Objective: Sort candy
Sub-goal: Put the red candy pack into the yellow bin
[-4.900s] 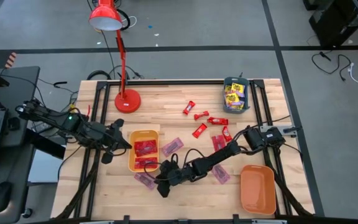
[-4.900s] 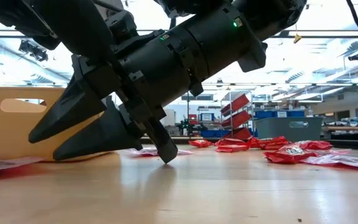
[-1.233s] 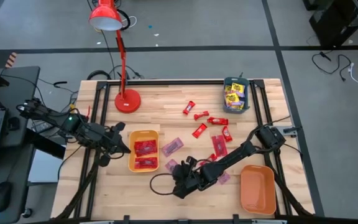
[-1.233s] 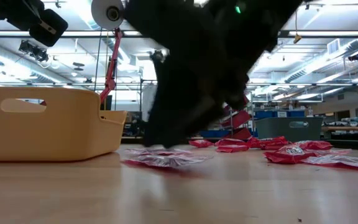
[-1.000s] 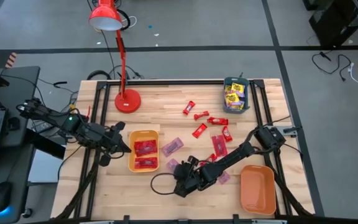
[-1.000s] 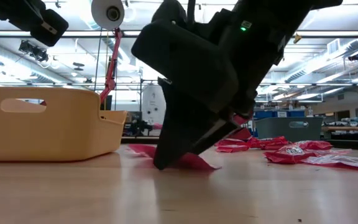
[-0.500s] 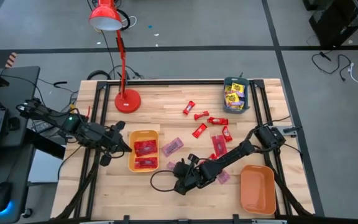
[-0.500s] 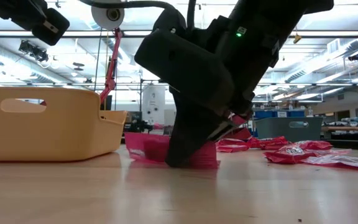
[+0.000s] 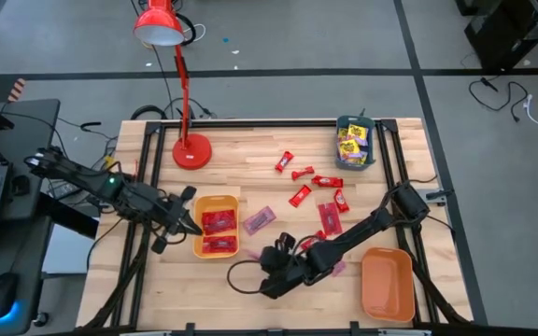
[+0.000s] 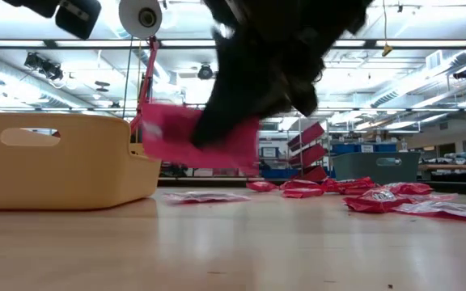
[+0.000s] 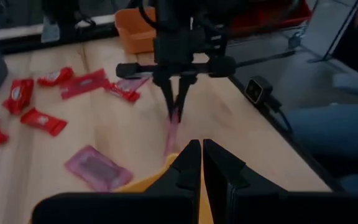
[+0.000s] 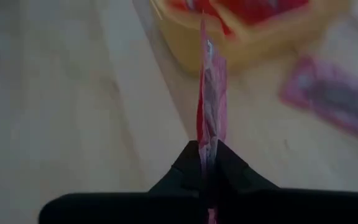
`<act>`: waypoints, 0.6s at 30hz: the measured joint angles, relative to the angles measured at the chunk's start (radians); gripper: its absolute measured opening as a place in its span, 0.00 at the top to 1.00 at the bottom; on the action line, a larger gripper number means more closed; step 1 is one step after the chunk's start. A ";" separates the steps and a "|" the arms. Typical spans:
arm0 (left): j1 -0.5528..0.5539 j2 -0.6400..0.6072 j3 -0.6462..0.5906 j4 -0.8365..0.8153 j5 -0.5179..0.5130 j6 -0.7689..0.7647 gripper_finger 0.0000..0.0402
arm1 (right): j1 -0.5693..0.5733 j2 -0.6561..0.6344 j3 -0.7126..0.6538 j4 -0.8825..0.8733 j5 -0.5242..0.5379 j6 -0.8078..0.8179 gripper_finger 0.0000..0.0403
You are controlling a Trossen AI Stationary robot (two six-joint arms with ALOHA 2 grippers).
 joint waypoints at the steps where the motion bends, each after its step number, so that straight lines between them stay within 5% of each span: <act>1: 0.000 0.009 0.000 0.012 0.002 0.016 0.95 | 0.000 -0.009 0.000 0.027 0.010 -0.019 0.98; 12: 0.000 0.127 0.000 0.098 0.000 0.108 0.95 | -0.063 -0.104 0.002 0.207 -0.048 -0.381 0.98; 18: 0.000 0.190 0.000 0.107 -0.028 0.122 0.95 | -0.169 -0.119 0.002 0.313 -0.262 -0.597 0.98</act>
